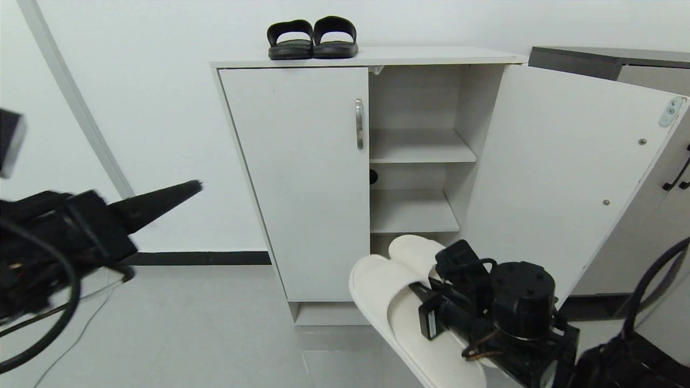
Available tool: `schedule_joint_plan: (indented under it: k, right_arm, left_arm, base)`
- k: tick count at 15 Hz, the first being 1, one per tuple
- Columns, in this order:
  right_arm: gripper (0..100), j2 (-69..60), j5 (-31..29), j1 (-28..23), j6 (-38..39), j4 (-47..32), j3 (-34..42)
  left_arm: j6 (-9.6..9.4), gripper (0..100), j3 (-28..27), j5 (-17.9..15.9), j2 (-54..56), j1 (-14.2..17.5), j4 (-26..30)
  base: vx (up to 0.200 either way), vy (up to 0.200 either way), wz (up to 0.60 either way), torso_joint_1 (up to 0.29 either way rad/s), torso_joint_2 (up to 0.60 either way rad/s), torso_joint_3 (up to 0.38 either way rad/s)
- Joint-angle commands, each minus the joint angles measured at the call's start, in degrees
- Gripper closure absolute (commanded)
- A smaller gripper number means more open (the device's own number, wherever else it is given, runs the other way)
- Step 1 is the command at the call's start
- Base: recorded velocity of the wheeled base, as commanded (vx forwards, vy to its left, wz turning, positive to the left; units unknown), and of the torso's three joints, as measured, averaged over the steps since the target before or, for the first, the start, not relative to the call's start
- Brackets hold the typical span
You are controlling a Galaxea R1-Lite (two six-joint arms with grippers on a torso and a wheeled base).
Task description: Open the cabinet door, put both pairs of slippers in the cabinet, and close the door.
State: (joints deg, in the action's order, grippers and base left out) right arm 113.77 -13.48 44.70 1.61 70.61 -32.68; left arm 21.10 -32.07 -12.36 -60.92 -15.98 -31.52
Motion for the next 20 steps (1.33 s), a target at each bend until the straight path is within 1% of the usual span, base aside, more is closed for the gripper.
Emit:
schedule_joint_plan:
  k: [1,2,3,4,5,6,7,8,9,10,11,12,13,14,16,17,18,19,20]
  right_arm:
    - [100,3.65,-7.08,-2.25,3.93,-7.77,-10.12]
    - [100,3.65,-12.18,-2.87,8.06,-16.29,-15.39]
    - [100,3.73,-14.82,-2.95,11.84,-21.30,-18.47]
    - [100,3.73,-15.61,-3.04,13.16,-23.06,-19.44]
    - [100,3.38,-15.87,-3.04,13.60,-23.41,-19.52]
    - [100,3.38,-15.96,-3.13,13.51,-23.32,-19.52]
    - [100,3.38,-15.96,-3.04,13.51,-23.32,-19.35]
    - [100,3.56,-15.87,-3.04,13.51,-23.32,-19.17]
    - [100,3.73,-15.87,-3.04,13.60,-23.23,-18.73]
    - [100,3.73,-15.87,-3.04,13.51,-22.80,-18.29]
    - [100,3.65,-15.96,-3.04,13.42,-22.36,-17.94]
    - [100,3.65,-15.96,-2.95,13.24,-21.74,-17.85]
    - [100,3.73,-15.96,-2.87,12.80,-21.48,-17.68]
    - [100,3.73,-15.96,-2.69,12.54,-21.13,-17.41]
    - [100,3.82,-15.87,-2.43,12.37,-20.33,-16.80]
    - [100,3.91,-15.87,-2.43,12.01,-19.90,-16.45]
    - [100,3.91,-15.87,-2.43,11.66,-19.19,-16.27]
    - [100,4.00,-15.78,-2.34,11.40,-18.49,-15.92]
    - [100,4.26,-15.78,-2.34,10.70,-17.79,-15.66]
  left_arm:
    - [-3.52,100,5.18,5.95,21.54,11.32,16.58]
    - [-4.93,100,7.02,12.80,28.31,14.40,24.49]
    - [-6.07,100,9.22,16.93,33.41,15.45,28.19]
    - [-6.60,100,10.80,18.69,36.48,15.72,29.33]
    - [-8.45,100,15.02,22.73,42.81,15.89,30.91]
    - [-9.24,100,17.57,26.25,45.62,17.39,31.52]
    - [-9.59,100,20.21,26.95,47.73,21.43,31.79]
    - [-10.73,100,23.64,26.51,50.11,24.07,31.79]
    - [-12.40,100,26.80,24.75,53.27,24.24,31.79]
    - [-13.02,100,29.00,22.12,55.64,24.24,31.88]
    - [-13.19,100,31.11,20.80,55.82,24.24,31.35]
    - [-13.19,100,31.63,20.18,55.82,24.24,30.29]
    - [-13.46,100,31.90,18.51,55.82,24.24,29.42]
    - [-14.33,100,31.99,16.32,55.82,24.24,29.42]
    - [-18.55,100,31.90,12.89,55.73,24.24,31.79]
    - [-19.17,100,31.90,10.43,55.73,24.24,31.61]
    - [-19.78,100,31.90,9.99,55.73,24.16,31.61]
    - [-19.61,100,31.90,9.64,55.73,23.45,31.70]
    - [-18.20,100,31.90,9.81,56.43,18.35,31.70]
  base:
    - [0.000,0.000,0.00,0.000,0.00,0.000]
    - [0.000,0.000,0.00,0.000,0.00,0.000]
    - [0.000,0.000,0.00,0.000,0.00,0.000]
    - [0.000,0.000,0.00,0.000,0.00,0.000]
    - [0.000,0.000,0.00,0.000,0.00,0.000]
    - [0.000,0.000,0.00,0.000,0.00,0.000]
    - [0.000,0.000,0.00,0.000,0.00,0.000]
    - [0.000,0.000,0.00,0.000,0.00,0.000]
    - [0.000,0.000,0.00,0.000,0.00,0.000]
    - [0.000,0.000,0.00,0.000,0.00,0.000]
    - [0.000,0.000,0.00,0.000,0.00,0.000]
    - [0.000,0.000,0.00,0.000,0.00,0.000]
    - [0.000,0.000,0.00,0.000,0.00,0.000]
    - [0.000,0.000,0.00,0.000,0.00,0.000]
    - [0.000,0.000,0.00,0.000,0.00,0.000]
    - [0.000,0.000,0.00,0.000,0.00,0.000]
    - [0.000,0.000,0.00,0.000,0.00,0.000]
    - [0.000,0.000,0.00,0.000,0.00,0.000]
    - [0.000,0.000,0.00,0.000,0.00,0.000]
